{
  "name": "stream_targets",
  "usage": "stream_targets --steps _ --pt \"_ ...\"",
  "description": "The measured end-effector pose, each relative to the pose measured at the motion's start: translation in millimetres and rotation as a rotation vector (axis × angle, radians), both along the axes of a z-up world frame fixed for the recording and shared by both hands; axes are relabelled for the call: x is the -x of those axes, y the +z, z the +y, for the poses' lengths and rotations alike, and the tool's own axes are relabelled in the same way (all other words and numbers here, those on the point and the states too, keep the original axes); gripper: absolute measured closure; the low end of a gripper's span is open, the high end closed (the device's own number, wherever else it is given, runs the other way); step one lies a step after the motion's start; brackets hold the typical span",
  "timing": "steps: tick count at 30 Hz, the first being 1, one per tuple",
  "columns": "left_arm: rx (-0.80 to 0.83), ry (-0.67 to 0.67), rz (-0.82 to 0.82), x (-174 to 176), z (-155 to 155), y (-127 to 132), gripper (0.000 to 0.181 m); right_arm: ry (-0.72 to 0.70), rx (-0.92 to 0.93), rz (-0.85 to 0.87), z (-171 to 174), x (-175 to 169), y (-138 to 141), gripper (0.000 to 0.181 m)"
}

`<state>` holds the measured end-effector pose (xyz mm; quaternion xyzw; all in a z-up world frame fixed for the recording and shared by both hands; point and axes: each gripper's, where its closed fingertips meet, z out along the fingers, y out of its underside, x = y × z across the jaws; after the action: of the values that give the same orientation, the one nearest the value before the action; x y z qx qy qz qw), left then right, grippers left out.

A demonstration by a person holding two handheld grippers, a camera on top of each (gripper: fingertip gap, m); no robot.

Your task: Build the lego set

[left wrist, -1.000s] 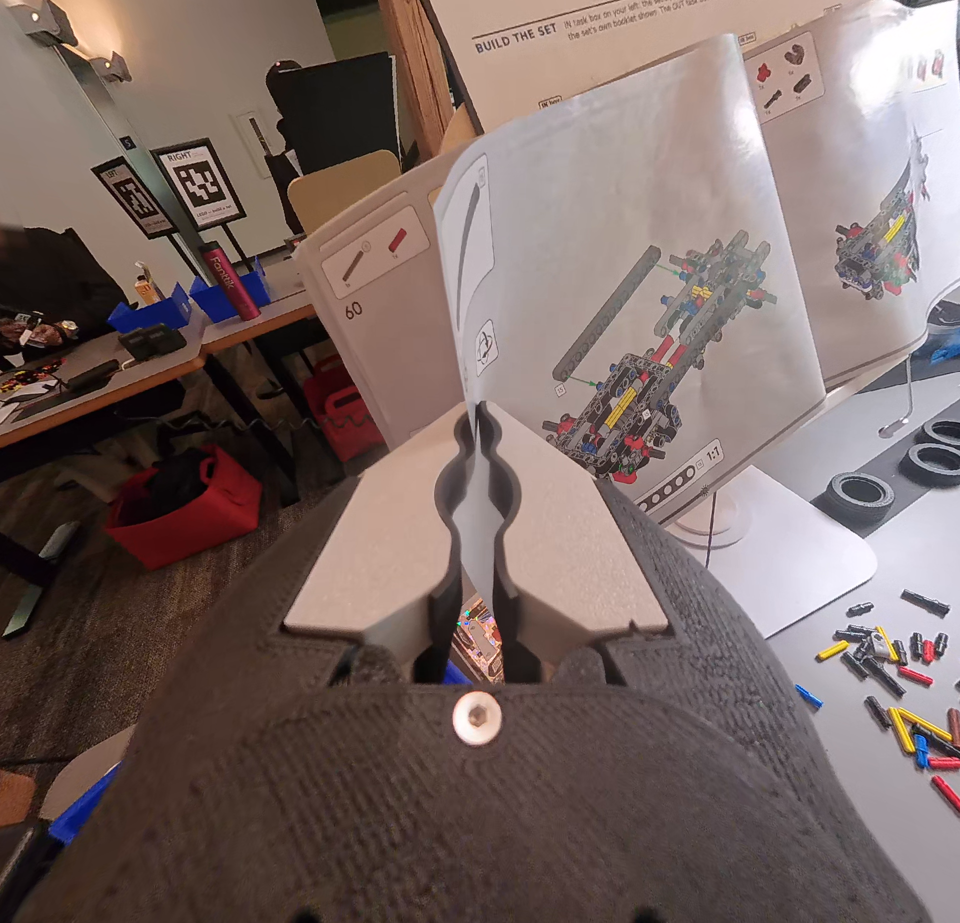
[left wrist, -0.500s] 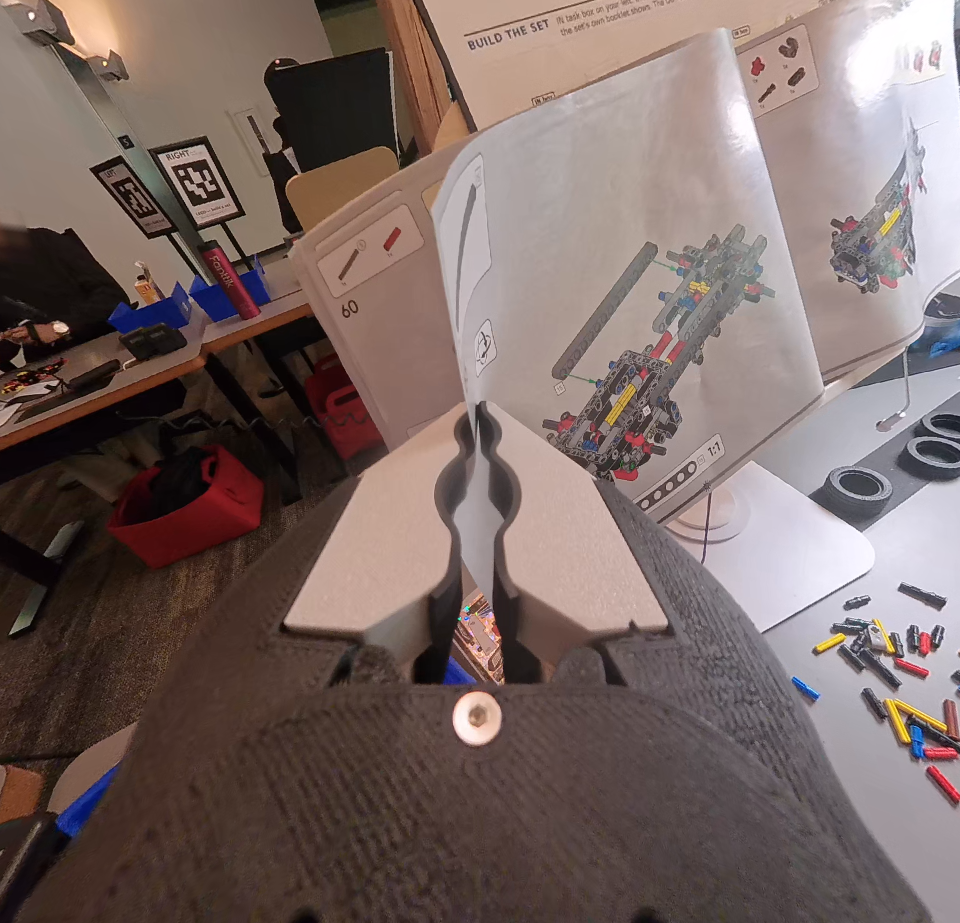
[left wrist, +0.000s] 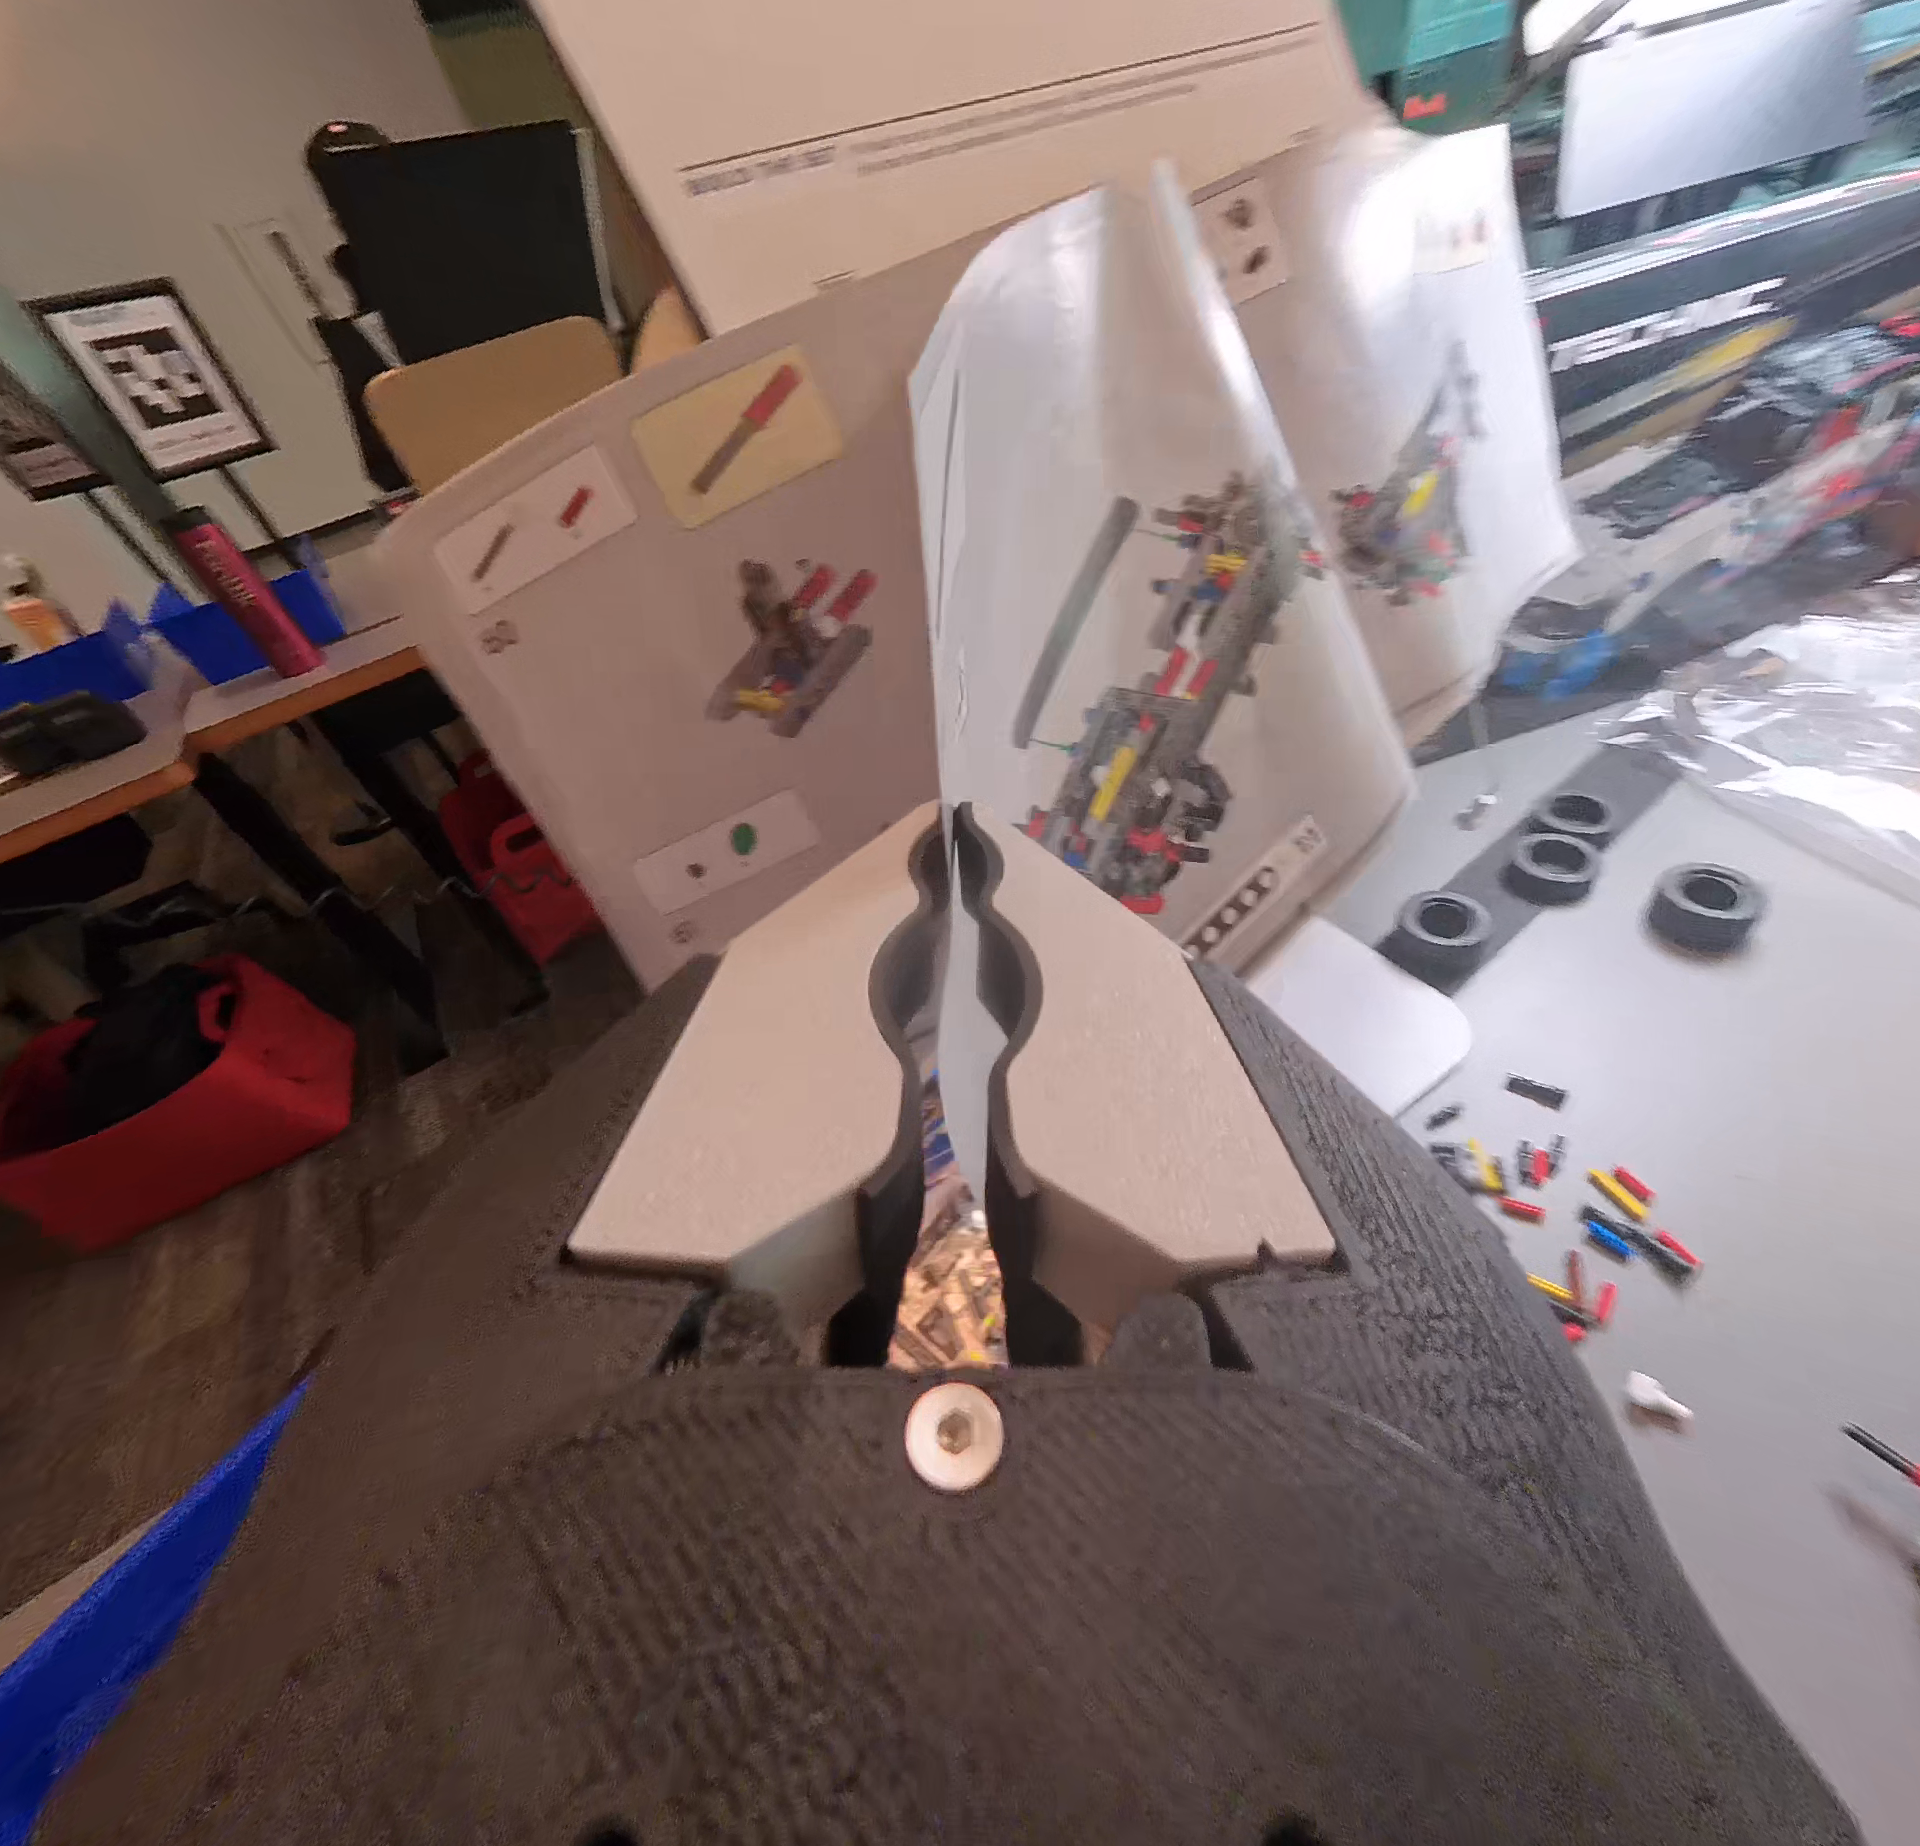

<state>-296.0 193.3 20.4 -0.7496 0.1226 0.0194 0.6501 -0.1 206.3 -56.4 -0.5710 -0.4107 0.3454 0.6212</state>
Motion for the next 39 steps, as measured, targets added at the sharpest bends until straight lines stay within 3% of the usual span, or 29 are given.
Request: stream_targets --steps 7,13,21,27,31,39 --pt "0.025 -0.304 -0.032 -104.4 -21.6 12.5 0.181 -0.008 0.033 0.029 9.1 -7.8 3.5 0.133" --pt "0.022 -0.445 -0.099 -175.2 -12.7 23.4 0.181 0.038 0.028 -0.001 2.4 -1.8 -1.6 0.124" --pt "0.061 -0.476 -0.102 -233.9 25.2 17.1 0.180 0.060 -0.073 -0.066 -11.3 10.9 0.3 0.112" --pt "0.100 -0.439 -0.115 -245.5 57.2 10.4 0.180 -0.012 -0.080 -0.103 12.6 28.9 1.1 0.109" --pt "0.117 -0.413 -0.112 -246.8 64.5 9.2 0.181 -0.036 -0.063 -0.094 26.7 40.0 7.0 0.120" --pt "0.118 -0.372 -0.122 -241.0 64.2 13.3 0.181 -0.100 -0.105 -0.078 33.1 47.2 27.3 0.181"
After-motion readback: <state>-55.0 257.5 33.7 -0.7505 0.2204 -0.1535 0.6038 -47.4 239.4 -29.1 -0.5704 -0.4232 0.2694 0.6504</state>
